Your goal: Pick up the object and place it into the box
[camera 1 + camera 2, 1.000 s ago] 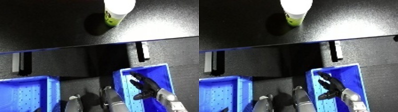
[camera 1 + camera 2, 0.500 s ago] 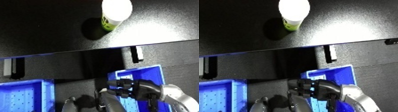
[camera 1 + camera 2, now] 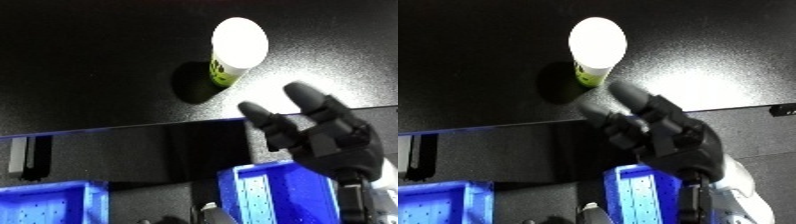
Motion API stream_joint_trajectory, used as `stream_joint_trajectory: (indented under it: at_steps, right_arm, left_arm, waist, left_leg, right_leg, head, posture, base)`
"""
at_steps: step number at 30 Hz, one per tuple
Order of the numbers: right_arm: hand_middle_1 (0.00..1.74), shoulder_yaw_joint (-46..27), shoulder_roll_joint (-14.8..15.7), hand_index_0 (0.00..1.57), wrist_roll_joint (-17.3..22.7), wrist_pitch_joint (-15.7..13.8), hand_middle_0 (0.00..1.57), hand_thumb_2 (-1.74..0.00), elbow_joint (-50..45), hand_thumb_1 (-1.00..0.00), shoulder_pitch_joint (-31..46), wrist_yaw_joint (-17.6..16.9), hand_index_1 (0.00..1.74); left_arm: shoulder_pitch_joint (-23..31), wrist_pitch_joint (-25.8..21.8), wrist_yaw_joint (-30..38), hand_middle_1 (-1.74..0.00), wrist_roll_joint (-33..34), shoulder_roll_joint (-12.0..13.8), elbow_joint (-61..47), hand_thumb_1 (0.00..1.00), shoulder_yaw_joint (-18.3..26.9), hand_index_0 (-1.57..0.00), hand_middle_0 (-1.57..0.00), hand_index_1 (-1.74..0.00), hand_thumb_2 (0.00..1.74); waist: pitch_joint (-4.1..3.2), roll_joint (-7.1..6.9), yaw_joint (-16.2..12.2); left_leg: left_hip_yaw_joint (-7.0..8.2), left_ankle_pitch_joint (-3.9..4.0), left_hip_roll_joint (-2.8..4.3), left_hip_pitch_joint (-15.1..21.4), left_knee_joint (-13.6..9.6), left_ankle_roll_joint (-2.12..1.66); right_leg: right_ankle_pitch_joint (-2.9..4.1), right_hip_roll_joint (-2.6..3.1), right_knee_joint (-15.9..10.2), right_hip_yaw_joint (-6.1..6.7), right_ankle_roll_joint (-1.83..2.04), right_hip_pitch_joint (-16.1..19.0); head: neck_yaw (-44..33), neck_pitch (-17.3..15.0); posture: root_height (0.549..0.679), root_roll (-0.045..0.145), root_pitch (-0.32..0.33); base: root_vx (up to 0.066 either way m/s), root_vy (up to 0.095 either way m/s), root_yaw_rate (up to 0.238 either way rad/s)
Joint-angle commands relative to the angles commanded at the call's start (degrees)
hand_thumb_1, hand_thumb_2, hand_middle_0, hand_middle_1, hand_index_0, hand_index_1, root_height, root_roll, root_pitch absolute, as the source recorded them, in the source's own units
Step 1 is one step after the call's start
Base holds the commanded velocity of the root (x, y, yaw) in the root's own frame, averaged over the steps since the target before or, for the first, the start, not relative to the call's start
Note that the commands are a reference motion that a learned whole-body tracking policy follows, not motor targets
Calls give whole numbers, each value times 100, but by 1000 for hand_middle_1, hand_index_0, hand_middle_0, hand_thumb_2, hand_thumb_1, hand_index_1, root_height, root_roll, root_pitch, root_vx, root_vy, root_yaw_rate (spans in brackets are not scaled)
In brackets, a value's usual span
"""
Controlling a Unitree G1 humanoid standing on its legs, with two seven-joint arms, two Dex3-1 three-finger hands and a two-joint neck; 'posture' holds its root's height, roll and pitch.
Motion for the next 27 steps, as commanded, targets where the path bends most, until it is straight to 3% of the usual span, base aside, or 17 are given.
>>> stream_joint_trajectory:
  at_steps: [5,7,9,15,18,22,27]
  right_arm:
    - [0,-466,79,0,-790,-1036,0,0,169,0,-125,-1019,0]
    - [0,-540,1,0,-1296,-1246,0,0,267,0,-194,-1538,0]
    - [0,-543,-107,0,-1814,-1270,0,0,334,0,-276,-2078,0]
    - [0,-391,-422,0,-2548,-898,0,0,571,0,-502,-3417,0]
    - [0,-243,-533,0,-2731,-639,0,0,724,0,-631,-3806,0]
    - [0,84,-659,0,-3001,-205,0,0,932,0,-859,-4192,0]
    - [0,550,-815,0,-3151,281,0,0,1297,0,-1236,-4339,0]
  left_arm:
    - [32,21,50,0,-32,-104,-71,0,-35,0,0,0,0]
    - [48,61,86,0,-53,-122,-134,0,-49,0,0,0,0]
    - [58,102,115,0,-83,-130,-195,0,-61,0,0,0,0]
    - [62,124,138,0,-117,-164,-301,0,-126,0,0,0,0]
    - [43,134,147,0,-137,-184,-337,0,-176,0,0,0,0]
    - [24,188,184,0,-117,-206,-391,0,-222,0,0,0,0]
    - [-18,276,217,0,-83,-184,-486,0,-305,0,0,0,0]
  waist:
    - [71,82,-52]
    - [108,114,-72]
    - [146,137,-89]
    - [252,183,-91]
    - [294,206,-70]
    - [329,233,-24]
    - [375,254,74]
  left_leg:
    - [47,-30,-37,-55,85,40]
    - [64,-37,-48,-90,134,49]
    - [77,-39,-61,-113,166,57]
    - [100,-19,-81,-120,177,80]
    - [107,-4,-91,-99,145,80]
    - [109,12,-109,-69,99,76]
    - [91,21,-138,-109,121,83]
  right_leg:
    - [1,38,66,27,-25,-71]
    - [-3,54,102,39,-41,-120]
    - [-11,72,127,51,-62,-163]
    - [0,78,152,90,-100,-234]
    - [8,70,142,109,-112,-245]
    - [13,64,125,126,-132,-246]
    - [5,51,156,111,-163,-286]
  head:
    - [-11,241]
    - [1,340]
    - [24,364]
    - [223,404]
    - [329,440]
    - [503,500]
    - [760,572]
  posture:
    - [608,29,-69]
    - [606,30,-69]
    - [605,31,-69]
    - [604,35,-70]
    - [604,37,-70]
    - [604,39,-72]
    - [603,39,-72]
  base:
    - [28,36,-23]
    - [4,33,-36]
    - [3,36,-60]
    - [5,35,-22]
    - [0,37,18]
    - [10,24,39]
    - [-6,4,65]
